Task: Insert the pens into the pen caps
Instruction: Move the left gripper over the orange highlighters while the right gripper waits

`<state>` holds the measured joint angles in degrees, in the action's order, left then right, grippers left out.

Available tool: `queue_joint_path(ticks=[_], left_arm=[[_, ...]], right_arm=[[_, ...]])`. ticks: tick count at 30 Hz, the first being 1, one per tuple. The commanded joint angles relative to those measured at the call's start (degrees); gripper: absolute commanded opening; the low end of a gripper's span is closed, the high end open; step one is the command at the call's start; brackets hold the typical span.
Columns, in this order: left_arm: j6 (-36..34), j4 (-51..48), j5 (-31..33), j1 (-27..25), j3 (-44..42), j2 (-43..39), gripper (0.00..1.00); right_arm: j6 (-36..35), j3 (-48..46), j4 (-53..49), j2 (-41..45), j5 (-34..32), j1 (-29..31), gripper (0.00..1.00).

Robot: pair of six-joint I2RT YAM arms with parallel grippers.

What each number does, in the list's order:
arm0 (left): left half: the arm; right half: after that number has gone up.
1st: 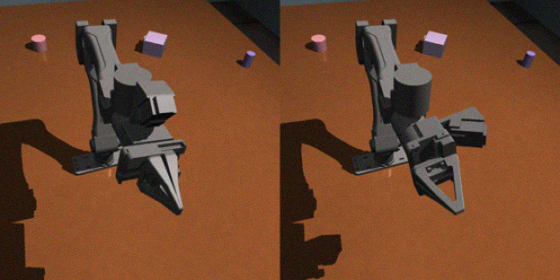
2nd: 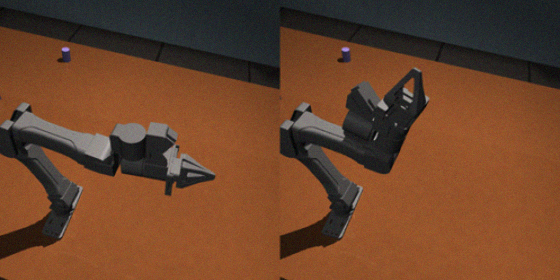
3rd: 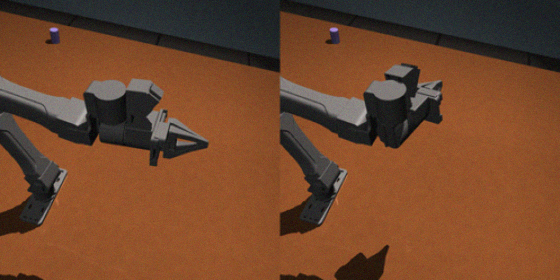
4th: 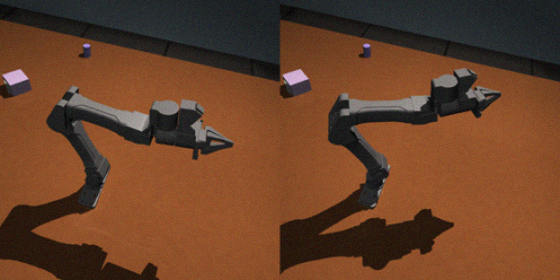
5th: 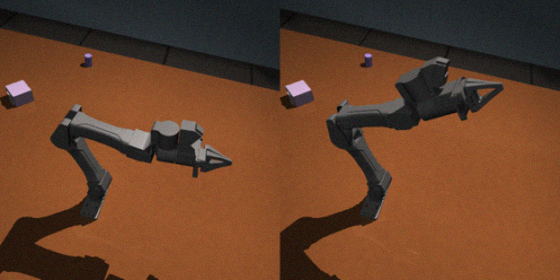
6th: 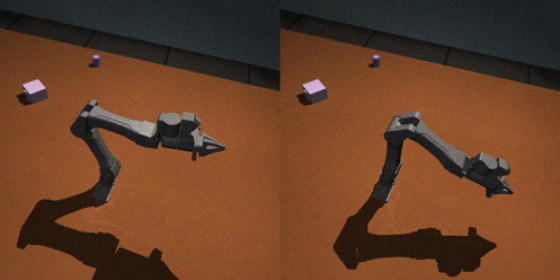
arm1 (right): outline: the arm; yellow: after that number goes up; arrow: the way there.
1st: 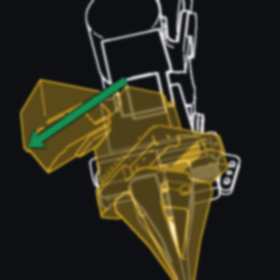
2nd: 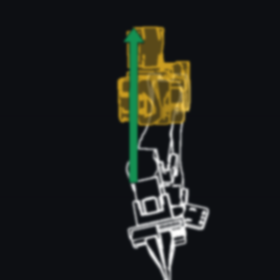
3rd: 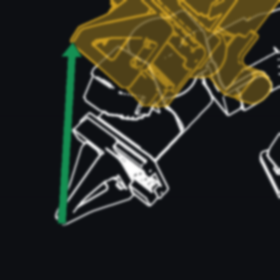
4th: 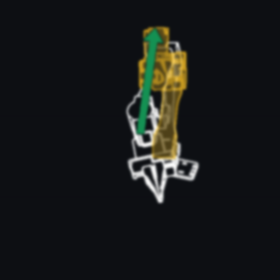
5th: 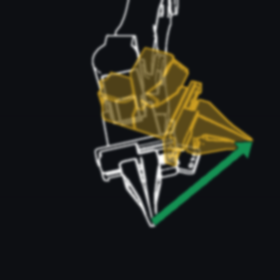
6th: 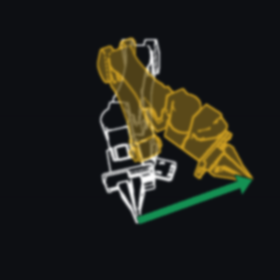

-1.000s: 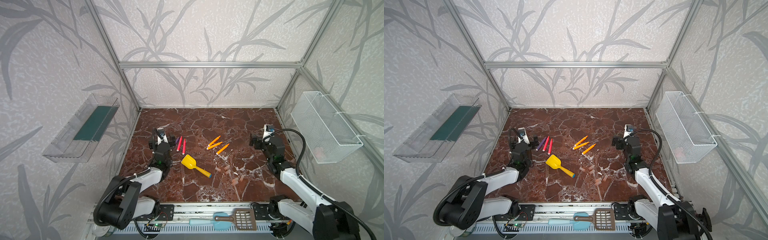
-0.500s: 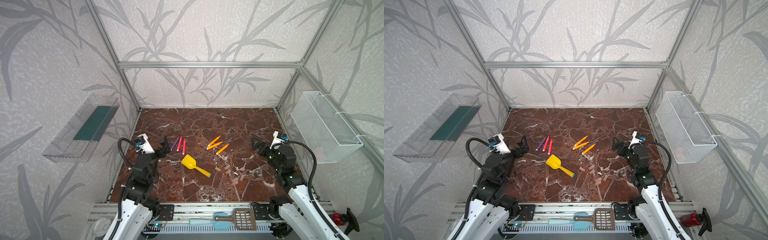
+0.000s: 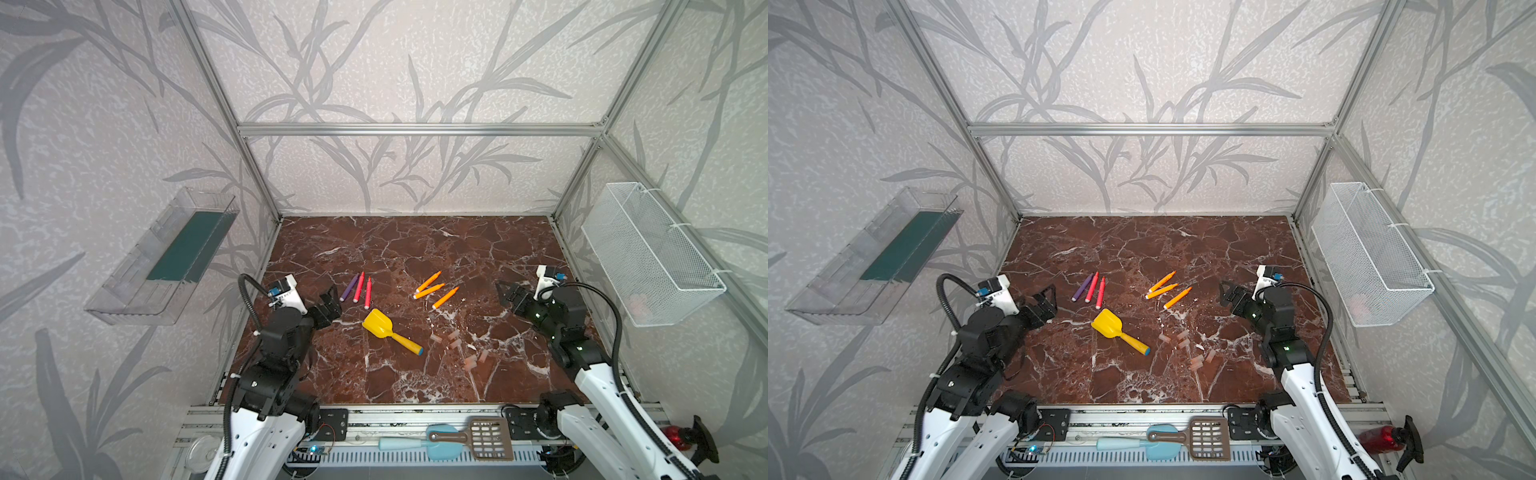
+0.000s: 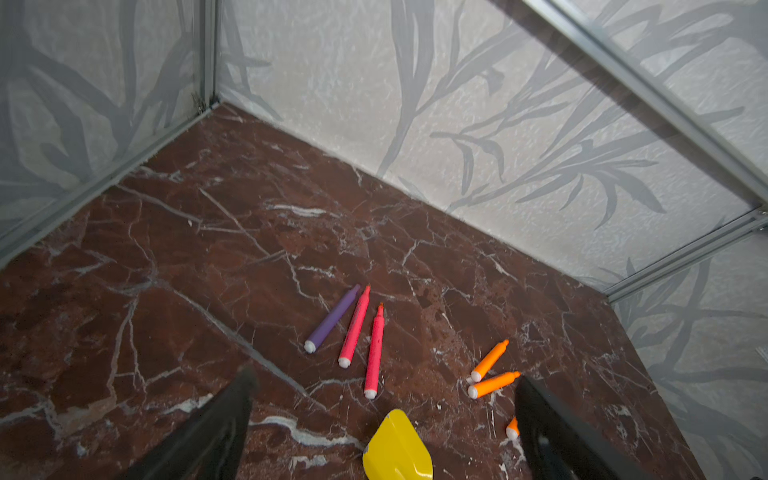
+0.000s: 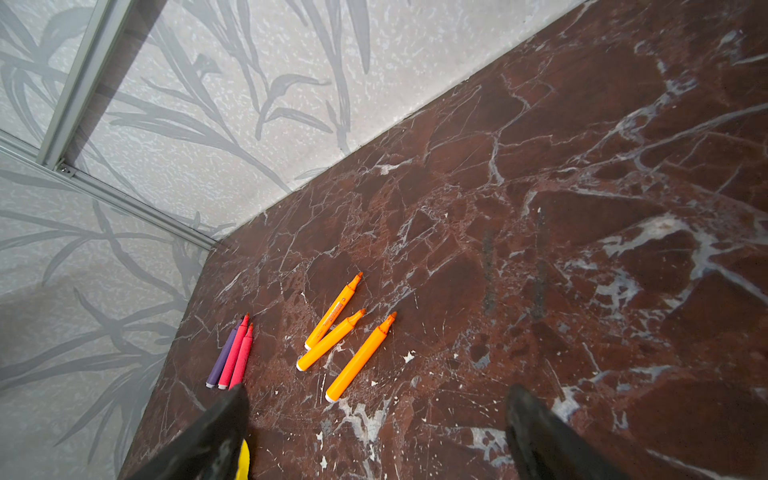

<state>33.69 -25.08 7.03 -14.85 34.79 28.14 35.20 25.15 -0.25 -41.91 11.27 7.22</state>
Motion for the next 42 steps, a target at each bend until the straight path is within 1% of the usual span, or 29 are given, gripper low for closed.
queue_joint_path(ticks=[1, 4, 5, 6, 8, 9, 10, 12, 14, 16, 17, 19, 22, 23, 25, 27, 28, 30, 31, 35, 37, 42], left_arm=[[6.83, -10.54, 2.48, 0.17, 3.67, 5.36, 0.99], [13.32, -14.62, 10.35, 0.14, 6.53, 9.07, 0.99], [14.32, -14.47, 10.62, 0.10, 6.92, 9.16, 0.99], [12.35, -12.25, 8.30, 0.16, 6.91, 8.71, 0.99], [4.11, -3.21, -0.82, 0.22, 5.28, 7.24, 0.99], [2.84, -1.09, -3.07, 0.19, 4.47, 6.65, 0.99], [3.49, 1.38, -3.56, 0.21, 2.67, 5.87, 0.99], [3.88, 2.56, -1.72, 0.26, 0.97, 4.94, 0.99], [2.79, 0.62, -0.88, 0.26, 1.17, 5.07, 0.99], [3.22, -2.19, 2.79, 0.25, 1.96, 4.91, 0.99], [2.78, -2.75, 3.14, 0.26, 2.53, 4.74, 0.99], [-1.30, -1.58, -1.78, 0.11, 3.87, 5.01, 0.99], [-2.75, 0.49, -6.94, -0.12, 4.82, 6.19, 0.99], [-3.75, 2.50, -9.13, -0.22, 4.31, 6.75, 0.97], [-4.93, 5.06, -12.74, -0.44, 3.80, 8.10, 0.87], [-4.70, 6.86, -17.34, -0.73, 3.85, 10.36, 0.85], [-3.90, 7.48, -19.12, -1.26, 4.33, 11.98, 0.82], [-3.18, 9.41, -22.17, -3.42, 5.24, 15.38, 0.78], [-3.14, 10.44, -22.42, -5.25, 5.64, 17.00, 0.76], [-5.35, 13.16, -15.40, -16.04, 6.87, 22.29, 0.76], [-6.43, 15.66, -13.62, -20.13, 6.92, 25.03, 0.75], [-10.47, 19.56, -11.26, -27.11, 9.53, 33.22, 0.73]], right_arm=[[-1.30, -1.54, 0.42, -0.01, -5.37, -0.10, 0.94], [-2.57, 0.14, -0.04, -3.26, -8.91, -0.10, 0.94], [-2.76, 0.62, 0.24, -4.80, -9.68, -0.19, 0.94], [-2.77, 0.85, 0.62, -6.15, -10.29, -0.26, 0.94], [-2.77, 1.13, 1.99, -9.37, -11.59, -0.28, 0.94], [-2.92, 1.34, 2.46, -10.64, -12.29, -0.28, 0.94], [-3.26, 1.61, 2.77, -12.08, -13.19, -0.28, 0.94], [-4.07, 2.21, 2.42, -14.36, -15.88, -0.28, 0.94], [-4.67, 2.32, 1.78, -16.01, -19.55, -0.26, 0.94], [-5.08, 2.12, 1.05, -16.53, -22.48, -0.28, 0.94], [-5.12, 1.64, 1.04, -16.54, -23.76, -0.24, 0.94], [-4.00, 0.18, 2.23, -15.83, -24.82, -0.28, 0.94], [-4.13, -1.90, 3.82, -13.42, -23.03, -0.30, 0.94], [-4.12, -2.78, 4.55, -12.67, -22.96, -0.28, 0.94], [-4.05, -4.14, 6.12, -11.61, -23.15, -0.28, 0.94], [-4.03, -4.74, 6.67, -11.05, -22.64, -0.28, 0.94], [-4.16, -4.76, 6.50, -10.83, -22.04, -0.28, 0.94], [-4.52, -4.71, 6.61, -10.80, -21.08, -0.28, 0.94], [-4.59, -4.82, 6.99, -10.95, -20.78, -0.28, 0.94], [-4.83, -4.71, 8.22, -12.11, -19.88, -0.27, 0.95], [-5.25, -4.45, 8.42, -12.73, -19.06, -0.28, 0.95], [-5.85, -4.28, 8.16, -12.72, -17.84, -0.20, 0.95]])
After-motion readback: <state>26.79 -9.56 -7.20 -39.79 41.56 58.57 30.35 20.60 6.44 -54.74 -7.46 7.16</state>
